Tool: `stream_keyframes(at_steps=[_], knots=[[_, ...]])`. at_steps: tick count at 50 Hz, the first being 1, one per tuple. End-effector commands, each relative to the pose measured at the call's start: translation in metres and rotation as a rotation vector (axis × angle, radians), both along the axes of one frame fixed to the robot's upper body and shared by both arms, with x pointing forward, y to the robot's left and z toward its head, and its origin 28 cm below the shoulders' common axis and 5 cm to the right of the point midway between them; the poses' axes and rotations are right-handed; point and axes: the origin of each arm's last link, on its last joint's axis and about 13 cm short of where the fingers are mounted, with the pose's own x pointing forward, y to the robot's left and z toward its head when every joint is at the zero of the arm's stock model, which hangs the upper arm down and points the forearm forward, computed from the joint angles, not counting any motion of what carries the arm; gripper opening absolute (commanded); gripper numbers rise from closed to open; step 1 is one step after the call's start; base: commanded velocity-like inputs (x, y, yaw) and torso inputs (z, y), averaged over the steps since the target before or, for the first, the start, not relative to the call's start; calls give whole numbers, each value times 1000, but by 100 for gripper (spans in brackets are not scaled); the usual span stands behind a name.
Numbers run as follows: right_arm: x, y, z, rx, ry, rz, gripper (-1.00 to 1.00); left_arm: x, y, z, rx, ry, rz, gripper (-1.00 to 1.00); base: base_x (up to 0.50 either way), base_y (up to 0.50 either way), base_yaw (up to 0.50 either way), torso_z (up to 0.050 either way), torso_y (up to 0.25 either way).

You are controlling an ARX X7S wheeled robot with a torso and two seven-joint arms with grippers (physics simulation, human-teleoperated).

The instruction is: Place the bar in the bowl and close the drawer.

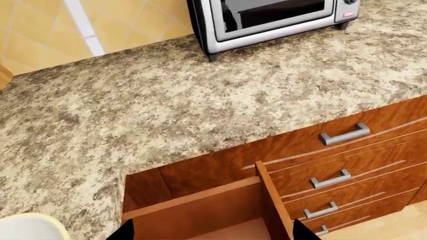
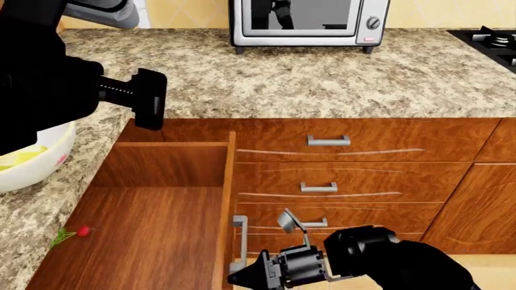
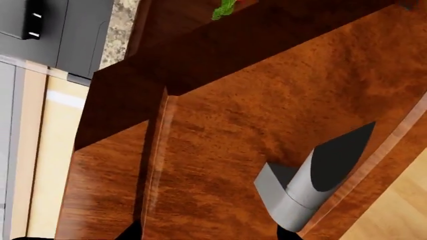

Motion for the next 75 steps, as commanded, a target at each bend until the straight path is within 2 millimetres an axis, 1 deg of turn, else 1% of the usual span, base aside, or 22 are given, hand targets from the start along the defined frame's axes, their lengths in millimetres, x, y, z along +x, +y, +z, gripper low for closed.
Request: stream_keyframes(at_steps=[1,11,21,34,39,44,50,66,75], knots=[[12,21,9,35,-25,-16,100,0,1,0,0,1,3,100,0,0,0,0,0],[13,35,12,20,-28,17,100,0,3,-2,-1,2,5,100,0,0,0,0,0],[8,51,14,25,-6,34,100,2,4,-4,-2,4,5,100,0,0,0,0,0],[8,61,20,22,-11,38,100,5,4,-6,-2,9,4,100,0,0,0,0,0],[11,69,27,25,-32,27,100,6,5,-7,-2,11,5,100,0,0,0,0,0],[8,76,27,1,-44,-2,100,7,6,-8,-4,12,7,100,0,0,0,0,0],[3,82,27,-28,-28,20,100,7,8,-8,-7,13,10,100,0,0,0,0,0],[0,95,35,0,-17,27,100,10,11,-11,-13,18,14,100,0,0,0,0,1],[-3,100,35,-6,-24,56,100,12,13,-13,-16,22,20,100,0,0,0,0,1]])
